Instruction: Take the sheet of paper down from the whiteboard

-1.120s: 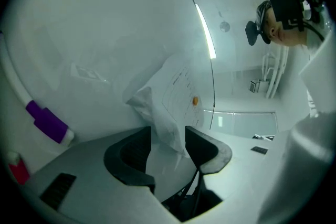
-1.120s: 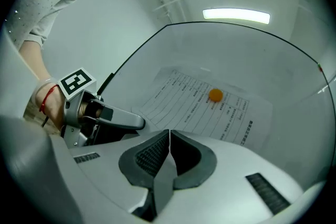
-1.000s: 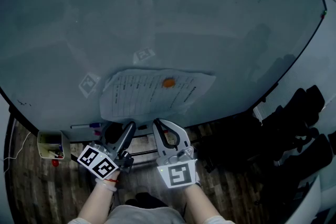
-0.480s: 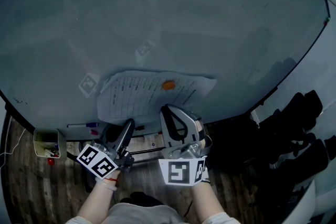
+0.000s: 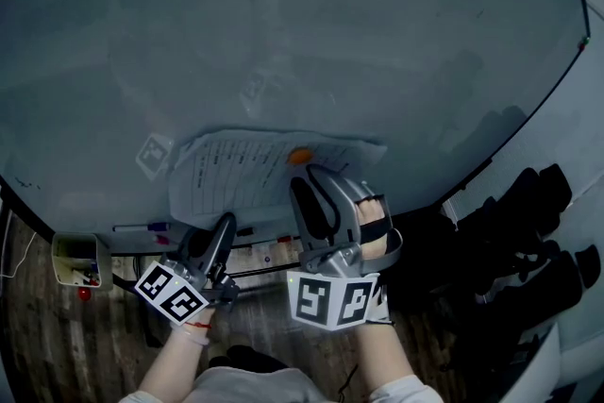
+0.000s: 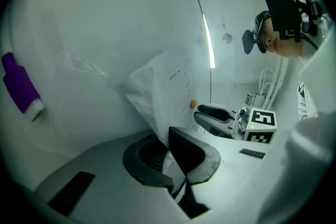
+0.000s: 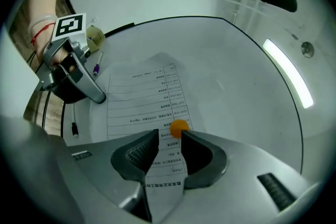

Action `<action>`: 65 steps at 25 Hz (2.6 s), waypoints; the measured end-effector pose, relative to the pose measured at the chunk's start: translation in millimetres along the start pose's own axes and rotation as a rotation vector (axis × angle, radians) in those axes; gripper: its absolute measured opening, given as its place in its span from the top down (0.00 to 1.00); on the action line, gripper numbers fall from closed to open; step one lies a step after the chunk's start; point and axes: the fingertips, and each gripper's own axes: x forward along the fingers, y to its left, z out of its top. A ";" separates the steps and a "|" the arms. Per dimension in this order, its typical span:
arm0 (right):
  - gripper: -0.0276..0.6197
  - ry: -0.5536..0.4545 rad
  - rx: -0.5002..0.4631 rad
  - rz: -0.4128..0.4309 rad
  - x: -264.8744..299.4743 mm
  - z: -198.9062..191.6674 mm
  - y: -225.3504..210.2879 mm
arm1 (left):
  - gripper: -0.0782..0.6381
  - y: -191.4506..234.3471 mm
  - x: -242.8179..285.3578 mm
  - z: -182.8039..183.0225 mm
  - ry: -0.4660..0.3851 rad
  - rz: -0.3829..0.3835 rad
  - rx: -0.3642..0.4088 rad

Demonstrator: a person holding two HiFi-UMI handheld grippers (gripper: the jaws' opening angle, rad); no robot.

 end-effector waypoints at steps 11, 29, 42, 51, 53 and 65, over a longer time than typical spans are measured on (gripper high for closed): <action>0.69 0.063 -0.191 0.031 14.3 5.3 -10.1 | 0.87 2.3 0.7 -0.7 -0.011 -0.015 -0.025; 0.75 0.082 -0.225 0.083 21.4 8.8 -11.9 | 0.87 4.2 2.7 -2.9 -0.033 -0.033 -0.061; 0.75 0.082 -0.190 0.090 22.5 7.5 -12.1 | 0.87 0.6 1.5 -7.0 -0.024 -0.050 -0.064; 0.75 0.078 -0.182 0.097 22.4 5.8 -10.1 | 0.87 5.8 -2.3 -10.3 -0.033 -0.031 -0.077; 0.75 0.077 -0.181 0.097 22.2 5.8 -9.9 | 0.87 6.3 -3.2 -11.2 -0.033 -0.030 -0.077; 0.75 0.076 -0.168 0.094 22.0 7.1 -10.2 | 0.87 14.5 -11.8 -11.6 -0.038 -0.010 -0.085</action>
